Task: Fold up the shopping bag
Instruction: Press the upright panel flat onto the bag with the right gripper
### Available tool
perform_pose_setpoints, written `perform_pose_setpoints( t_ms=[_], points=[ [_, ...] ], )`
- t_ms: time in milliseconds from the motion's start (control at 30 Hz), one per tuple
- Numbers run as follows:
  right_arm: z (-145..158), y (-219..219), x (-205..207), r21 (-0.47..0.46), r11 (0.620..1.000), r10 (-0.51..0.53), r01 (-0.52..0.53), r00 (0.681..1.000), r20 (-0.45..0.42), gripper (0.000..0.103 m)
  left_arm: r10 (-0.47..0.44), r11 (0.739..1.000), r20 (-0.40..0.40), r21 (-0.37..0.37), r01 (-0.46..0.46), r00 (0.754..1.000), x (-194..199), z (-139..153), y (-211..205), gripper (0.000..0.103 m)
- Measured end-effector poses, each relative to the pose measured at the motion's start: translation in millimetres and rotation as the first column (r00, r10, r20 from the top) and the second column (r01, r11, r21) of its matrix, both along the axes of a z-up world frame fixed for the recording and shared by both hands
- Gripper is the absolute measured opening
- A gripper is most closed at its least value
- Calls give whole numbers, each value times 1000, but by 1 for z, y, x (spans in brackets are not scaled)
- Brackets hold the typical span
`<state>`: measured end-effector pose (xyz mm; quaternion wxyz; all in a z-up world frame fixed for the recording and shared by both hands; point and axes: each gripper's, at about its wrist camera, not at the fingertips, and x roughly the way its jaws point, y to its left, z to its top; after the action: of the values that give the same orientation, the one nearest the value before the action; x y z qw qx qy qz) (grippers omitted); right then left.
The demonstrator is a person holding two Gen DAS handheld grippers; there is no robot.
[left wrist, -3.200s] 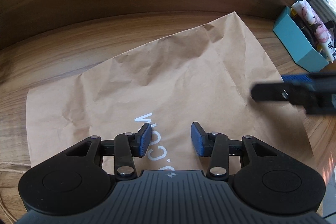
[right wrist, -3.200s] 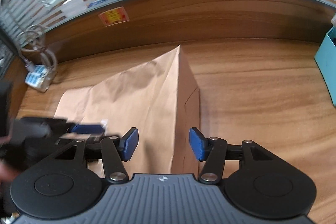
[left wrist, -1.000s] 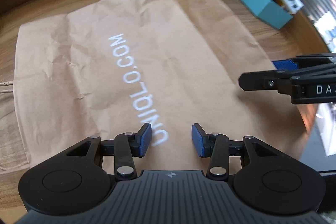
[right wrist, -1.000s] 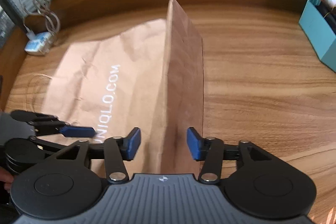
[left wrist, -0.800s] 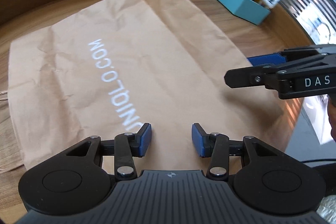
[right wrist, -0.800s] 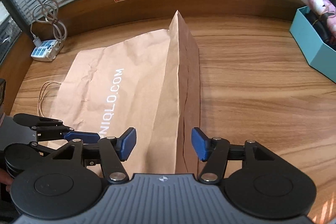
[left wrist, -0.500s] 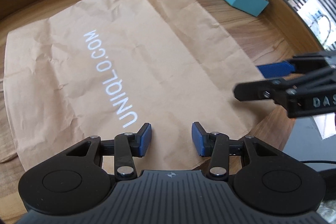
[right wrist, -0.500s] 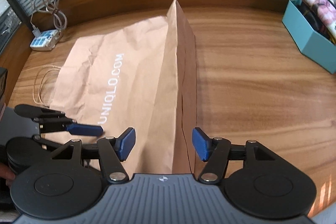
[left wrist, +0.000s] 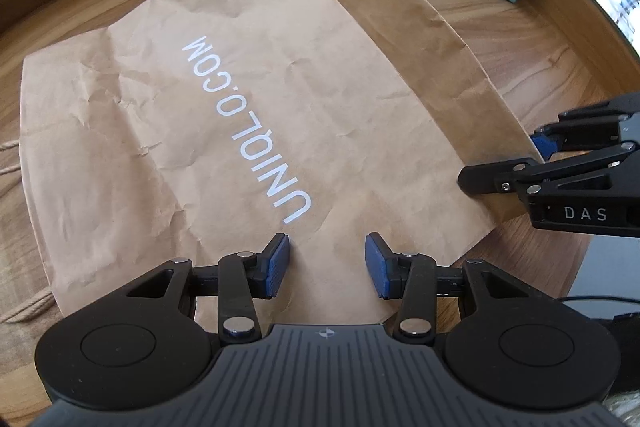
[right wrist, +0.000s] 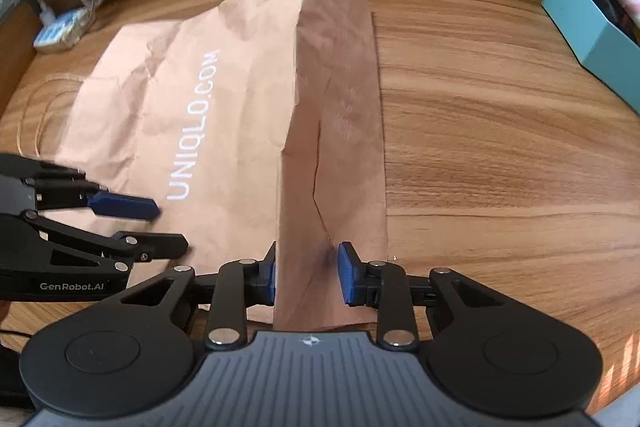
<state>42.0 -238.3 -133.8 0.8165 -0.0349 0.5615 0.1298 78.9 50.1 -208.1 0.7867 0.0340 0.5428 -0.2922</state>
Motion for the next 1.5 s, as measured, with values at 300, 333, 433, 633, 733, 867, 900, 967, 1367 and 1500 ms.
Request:
perform_pose_setpoints(
  t_ms=[300,333,433,633,733,867,900,967,1367,1500],
  points=[
    [40,-1,12,66,998,6,-12,996,88,48,0,1000,-3,-10,0,1000,0,0,0,46],
    [40,0,17,69,998,7,-13,996,91,48,-1,1000,-5,-12,1,1000,0,0,0,46],
    [40,2,29,79,997,9,-17,995,99,44,-3,1000,-10,-20,3,1000,1,0,1,46],
    [40,6,54,100,995,12,-24,993,115,12,-4,1000,-15,-30,4,1000,2,0,3,46],
    [40,10,64,104,994,27,-40,992,121,9,1,999,-23,-44,-2,1000,4,-1,6,46],
    [33,24,65,72,994,76,-85,990,120,9,13,998,-39,-68,-16,999,6,-2,10,46],
    [31,24,65,71,993,82,-91,990,115,9,14,997,-42,-72,-17,999,7,-2,10,46],
    [28,25,64,67,992,94,-102,990,107,10,16,996,-48,-83,-20,999,7,-3,11,46],
    [-10,45,65,73,986,146,-148,989,29,18,141,974,-30,-174,-144,989,31,22,27,45],
    [-17,41,66,100,985,140,-140,990,10,21,176,962,-1,-211,-172,984,50,40,26,44]
  ],
)
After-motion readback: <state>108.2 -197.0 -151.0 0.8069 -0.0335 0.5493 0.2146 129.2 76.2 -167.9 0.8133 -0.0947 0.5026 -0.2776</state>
